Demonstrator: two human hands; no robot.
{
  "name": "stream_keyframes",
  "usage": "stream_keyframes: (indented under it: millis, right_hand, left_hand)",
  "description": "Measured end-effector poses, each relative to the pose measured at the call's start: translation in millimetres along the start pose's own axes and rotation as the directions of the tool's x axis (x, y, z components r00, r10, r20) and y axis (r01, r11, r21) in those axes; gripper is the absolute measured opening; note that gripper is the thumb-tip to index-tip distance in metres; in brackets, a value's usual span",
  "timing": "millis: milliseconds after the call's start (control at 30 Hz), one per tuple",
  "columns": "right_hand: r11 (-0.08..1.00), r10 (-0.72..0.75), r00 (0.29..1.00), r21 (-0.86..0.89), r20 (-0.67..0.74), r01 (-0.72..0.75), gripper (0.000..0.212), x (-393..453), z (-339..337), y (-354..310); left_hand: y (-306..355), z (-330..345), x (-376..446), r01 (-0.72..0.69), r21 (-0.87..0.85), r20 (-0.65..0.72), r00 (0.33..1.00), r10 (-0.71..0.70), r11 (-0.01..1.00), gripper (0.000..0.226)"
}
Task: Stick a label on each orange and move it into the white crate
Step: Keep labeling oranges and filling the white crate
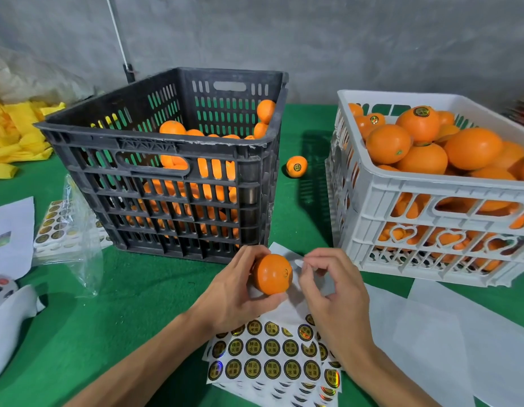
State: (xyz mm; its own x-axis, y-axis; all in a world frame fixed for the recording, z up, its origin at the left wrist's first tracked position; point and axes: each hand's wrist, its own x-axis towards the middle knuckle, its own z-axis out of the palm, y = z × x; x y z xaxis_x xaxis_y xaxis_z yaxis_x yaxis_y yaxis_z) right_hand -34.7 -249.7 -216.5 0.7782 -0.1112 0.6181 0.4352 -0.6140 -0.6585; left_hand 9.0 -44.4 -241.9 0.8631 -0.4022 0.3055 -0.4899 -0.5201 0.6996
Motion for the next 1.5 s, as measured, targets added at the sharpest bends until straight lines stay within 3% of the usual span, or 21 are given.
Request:
stream_keyframes:
  millis: [67,200,400,500,633,800,967,1233,1367,1500]
  right_hand:
    - [0.983,-0.145,0.989,-0.120,-0.021,0.142,0.008,-2,3,1]
    - [0.925,-0.286,0.957,-0.249,0.043,0.287,0.007,-4,6,4]
    - [0.908,-0.365,0.920,-0.164,0.146,0.386,0.024,-9,6,11]
    - [0.837,-0.463,0.865,-0.226,0.191,0.498,0.028,-15,5,14]
    - [0.788,-0.535,0.833,-0.274,0.139,0.552,0.022,-12,0,15]
    - [0.875,-0.443,0.896,-0.219,0.001,0.433,0.025,3,-19,4]
    - [0.994,-0.110,0.993,0.020,-0.038,0.111,0.033,26,-37,-31]
    - [0.855,0.112,0.993,0.512,-0.035,-0.078,0.034,139,-91,-88]
    - [0.875,0.144,0.973,0.483,-0.179,-0.041,0.029,189,-115,-82]
    - [0.969,0.122,0.922,0.245,-0.367,-0.031,0.032,214,-140,-55]
  left_hand:
    - [0,1,0,-0.002,-0.004,-0.008,1.000,0.002,1.000,0.069]
    - [0,4,1,-0.007,-0.019,-0.014,1.000,0.007,1.000,0.068]
    - [0,3,1,0.028,-0.099,-0.013,0.999,-0.029,0.995,0.067]
    - [-1,1,0,0.059,-0.113,0.003,0.998,-0.059,0.992,0.068]
    - [0,-2,0,0.093,-0.162,-0.011,0.995,-0.096,0.982,0.066]
    - [23,-5,4,0.097,-0.337,-0.041,0.992,-0.117,0.936,0.062]
    - [75,-19,26,-0.058,-0.335,-0.117,0.993,0.020,0.940,0.071]
    - [172,-60,115,-0.235,-0.427,-0.313,0.945,0.101,0.873,0.072]
    - [204,-54,177,-0.228,-0.355,-0.325,0.939,0.109,0.907,0.073]
    - [236,-35,234,-0.179,-0.088,-0.307,0.941,0.144,0.980,0.076]
